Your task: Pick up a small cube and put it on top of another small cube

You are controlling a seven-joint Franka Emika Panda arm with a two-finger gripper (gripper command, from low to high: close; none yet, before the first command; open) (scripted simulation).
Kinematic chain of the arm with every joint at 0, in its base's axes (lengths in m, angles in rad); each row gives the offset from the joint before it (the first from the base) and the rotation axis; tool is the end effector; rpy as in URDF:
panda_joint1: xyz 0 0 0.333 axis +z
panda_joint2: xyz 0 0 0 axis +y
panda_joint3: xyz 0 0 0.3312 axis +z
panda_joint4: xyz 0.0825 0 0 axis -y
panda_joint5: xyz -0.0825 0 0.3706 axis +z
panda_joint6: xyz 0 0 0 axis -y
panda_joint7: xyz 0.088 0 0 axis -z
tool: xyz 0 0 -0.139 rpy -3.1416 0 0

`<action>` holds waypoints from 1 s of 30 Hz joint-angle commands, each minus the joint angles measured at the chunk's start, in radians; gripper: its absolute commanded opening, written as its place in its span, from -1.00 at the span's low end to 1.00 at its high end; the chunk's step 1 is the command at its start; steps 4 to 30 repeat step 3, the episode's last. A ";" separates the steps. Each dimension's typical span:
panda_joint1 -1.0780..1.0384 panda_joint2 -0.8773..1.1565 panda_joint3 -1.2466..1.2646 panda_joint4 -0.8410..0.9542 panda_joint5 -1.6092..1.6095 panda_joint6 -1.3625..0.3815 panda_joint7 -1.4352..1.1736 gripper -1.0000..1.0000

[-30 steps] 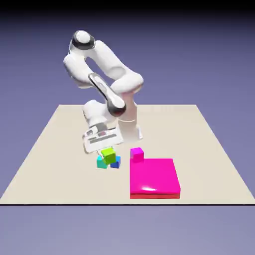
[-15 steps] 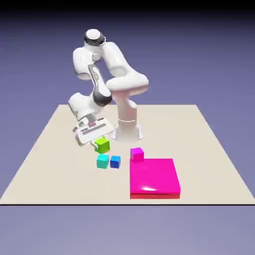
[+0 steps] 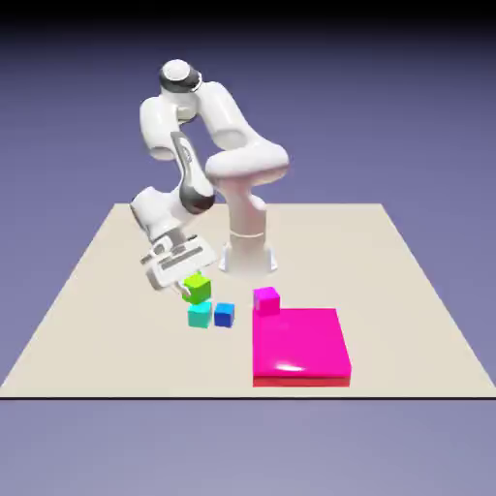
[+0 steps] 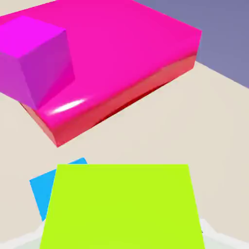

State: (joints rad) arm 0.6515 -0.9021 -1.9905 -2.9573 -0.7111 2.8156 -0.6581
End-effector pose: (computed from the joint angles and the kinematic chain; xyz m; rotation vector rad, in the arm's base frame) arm 0.2258 -0.1735 0.1533 -2.5095 -0.0987 -0.6665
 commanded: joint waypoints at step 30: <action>0.018 0.004 -0.016 0.001 -0.005 0.015 0.002 1.00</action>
